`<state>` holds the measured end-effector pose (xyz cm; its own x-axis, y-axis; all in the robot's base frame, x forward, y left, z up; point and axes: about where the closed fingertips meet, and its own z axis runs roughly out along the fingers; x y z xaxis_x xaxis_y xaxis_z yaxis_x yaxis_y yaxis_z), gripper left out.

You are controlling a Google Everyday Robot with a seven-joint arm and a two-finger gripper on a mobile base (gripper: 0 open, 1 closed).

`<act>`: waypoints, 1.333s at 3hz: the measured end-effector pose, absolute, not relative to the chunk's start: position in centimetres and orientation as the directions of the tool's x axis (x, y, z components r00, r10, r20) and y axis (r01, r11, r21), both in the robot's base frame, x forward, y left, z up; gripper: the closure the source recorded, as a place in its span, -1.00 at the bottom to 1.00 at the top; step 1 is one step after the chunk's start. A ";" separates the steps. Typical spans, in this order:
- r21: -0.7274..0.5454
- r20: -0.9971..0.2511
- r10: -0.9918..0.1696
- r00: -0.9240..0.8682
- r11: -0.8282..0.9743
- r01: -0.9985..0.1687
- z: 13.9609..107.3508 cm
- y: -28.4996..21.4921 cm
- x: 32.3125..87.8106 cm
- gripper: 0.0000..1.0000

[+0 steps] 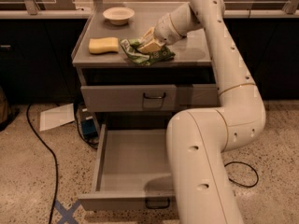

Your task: Pick green jalapeno chip bag from middle drawer and place on counter

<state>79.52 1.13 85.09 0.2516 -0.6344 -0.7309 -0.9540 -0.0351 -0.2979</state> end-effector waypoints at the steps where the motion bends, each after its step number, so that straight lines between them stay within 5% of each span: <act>1: -0.346 -0.750 -0.593 0.293 -0.026 -0.938 88.3 1.1 79.1 1.00; 4: -0.472 -0.673 -0.652 0.350 0.015 -0.881 91.1 -0.4 81.1 1.00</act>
Offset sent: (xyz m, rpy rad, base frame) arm -0.0409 -0.0208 0.1272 0.1130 -0.2727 0.0082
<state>81.06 -0.44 91.12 0.3497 -0.6517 -0.6731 -0.8812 0.0151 -0.4724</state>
